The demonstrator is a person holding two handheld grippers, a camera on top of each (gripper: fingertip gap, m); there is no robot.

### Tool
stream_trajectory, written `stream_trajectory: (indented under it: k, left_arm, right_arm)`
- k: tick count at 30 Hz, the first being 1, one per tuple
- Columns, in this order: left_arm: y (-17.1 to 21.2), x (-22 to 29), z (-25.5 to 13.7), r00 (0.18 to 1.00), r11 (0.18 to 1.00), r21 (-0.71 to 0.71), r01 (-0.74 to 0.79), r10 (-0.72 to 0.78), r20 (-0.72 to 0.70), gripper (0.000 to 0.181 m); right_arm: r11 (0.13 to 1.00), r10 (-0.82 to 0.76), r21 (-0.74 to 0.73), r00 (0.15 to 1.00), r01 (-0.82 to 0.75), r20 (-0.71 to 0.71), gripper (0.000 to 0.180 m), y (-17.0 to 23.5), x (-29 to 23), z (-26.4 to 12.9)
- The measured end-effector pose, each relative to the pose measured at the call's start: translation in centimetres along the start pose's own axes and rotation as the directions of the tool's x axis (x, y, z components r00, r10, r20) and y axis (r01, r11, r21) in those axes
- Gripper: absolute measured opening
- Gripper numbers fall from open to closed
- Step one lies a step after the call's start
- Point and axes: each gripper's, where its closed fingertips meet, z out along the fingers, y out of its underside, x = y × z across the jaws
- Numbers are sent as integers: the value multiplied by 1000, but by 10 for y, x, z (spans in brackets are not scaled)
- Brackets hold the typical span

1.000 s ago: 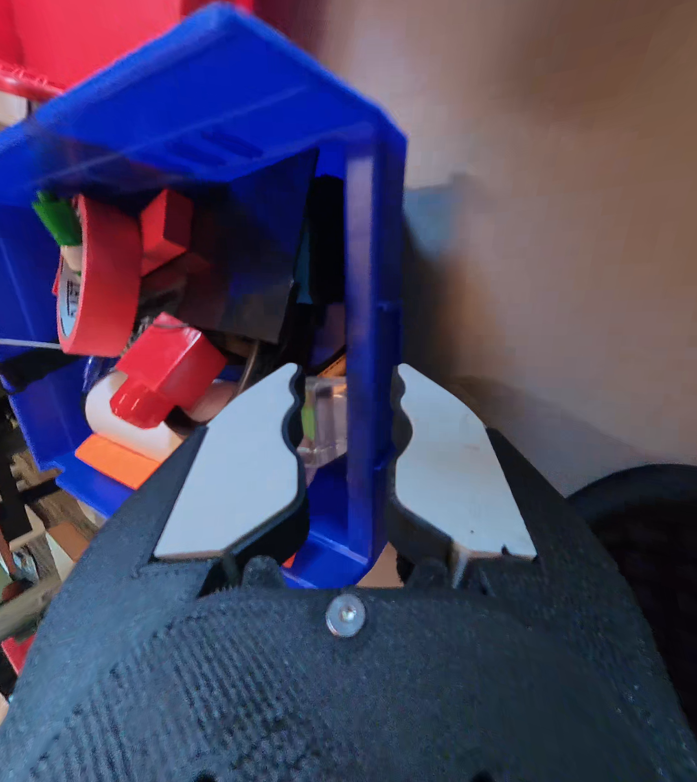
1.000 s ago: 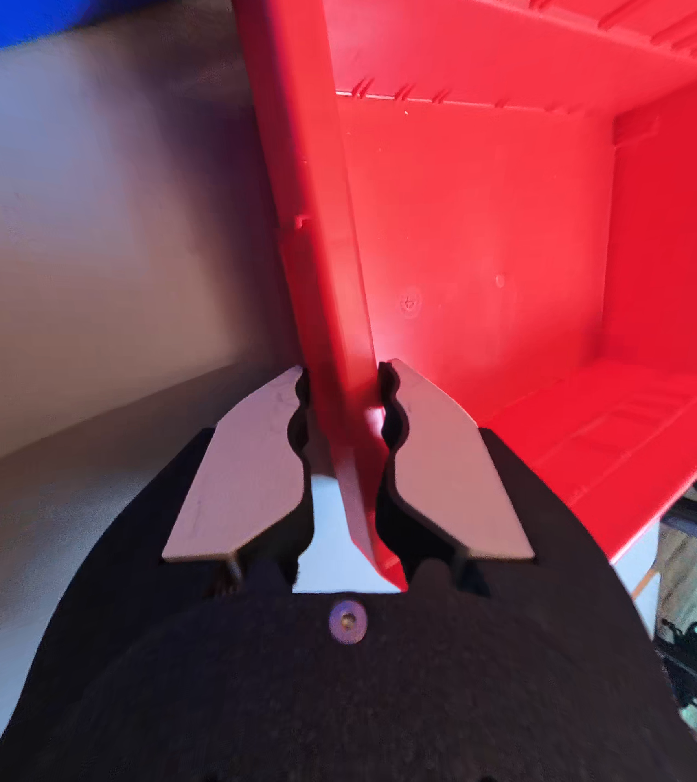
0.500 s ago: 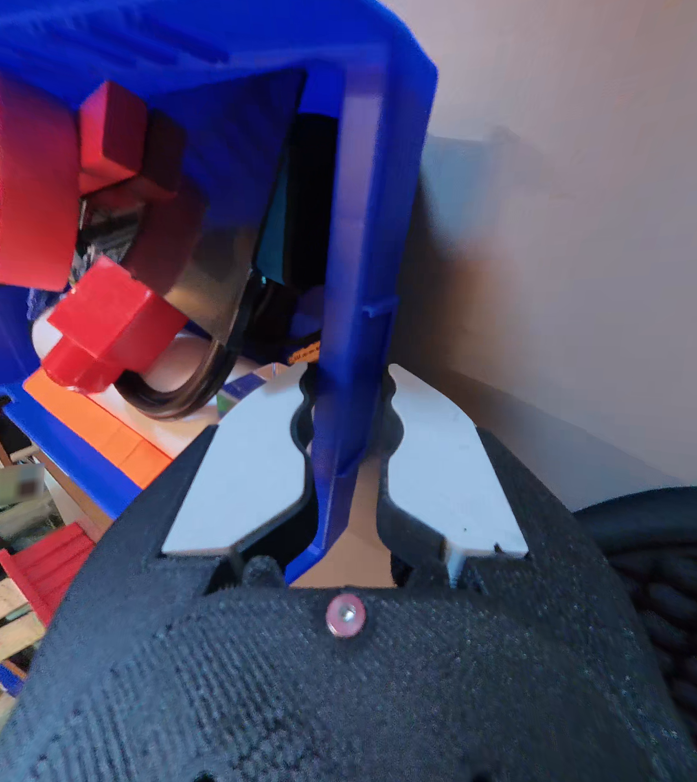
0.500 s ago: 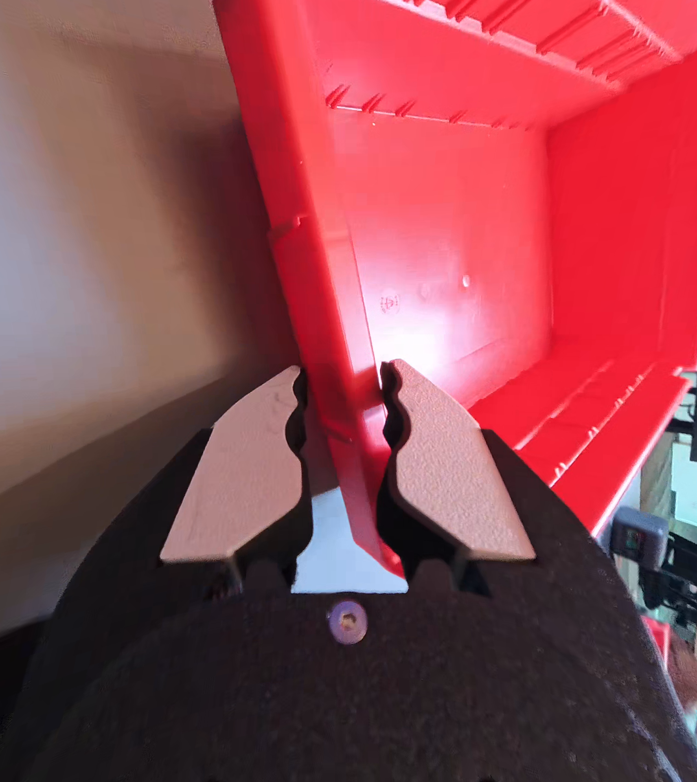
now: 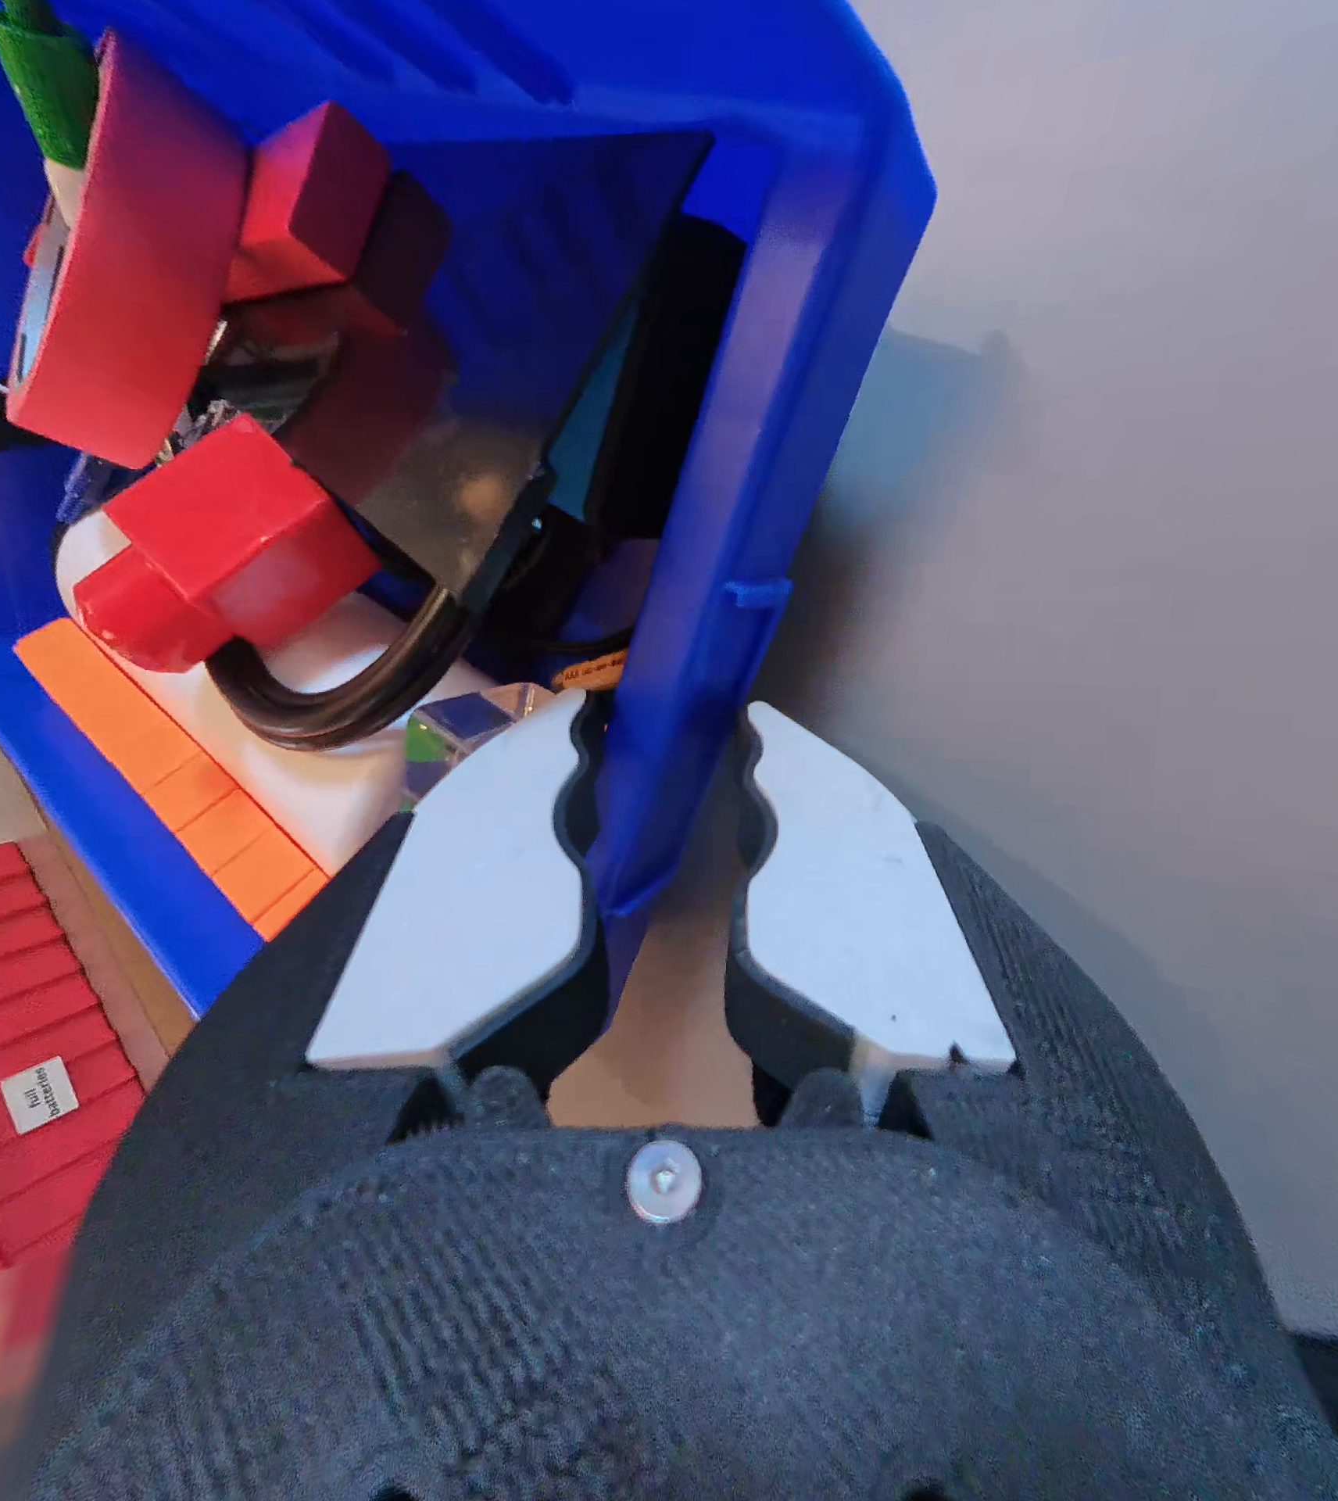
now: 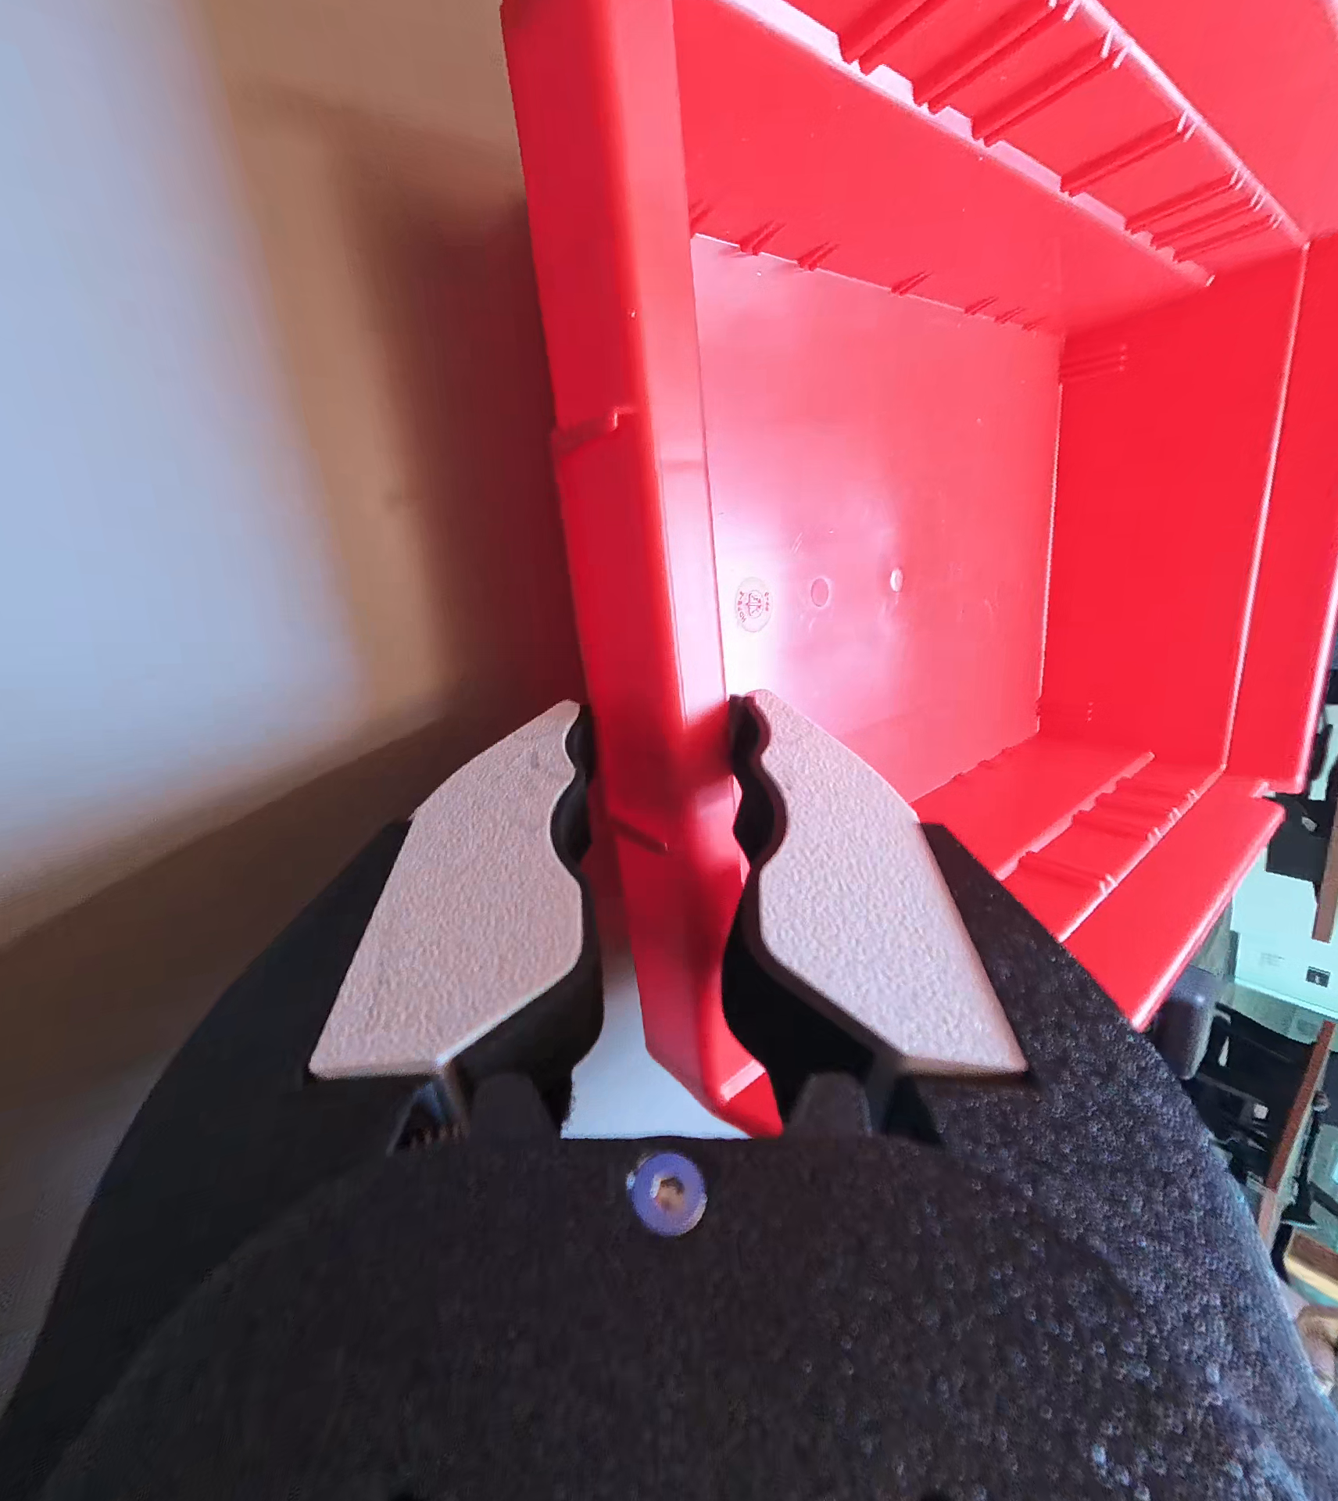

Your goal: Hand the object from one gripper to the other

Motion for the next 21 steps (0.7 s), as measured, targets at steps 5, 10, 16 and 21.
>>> stream_trajectory:
  k: [5, 10, 16, 21]
  left_arm:
    - [-3, -25, 19, 999, 999, 31, 38, -38, 9, 32]
    - [-3, -35, 23, 995, 988, 125, 89, -95, 40, 35]
    - [-32, -33, -39, 940, 798, 518, 309, -340, -37, 39]
    - [-63, -25, -109, 798, 420, 711, 564, -499, -338, 43]
  right_arm:
    - [999, 50, 2, 999, -50, -3, 33, -3, 15, 14]
    - [991, 130, 51, 991, -128, -44, 45, -7, 19, 8]
    - [835, 428, 378, 904, -399, 10, 53, -58, 18, -49]
    - [530, 658, 607, 739, -592, 146, 51, -97, 24, -93]
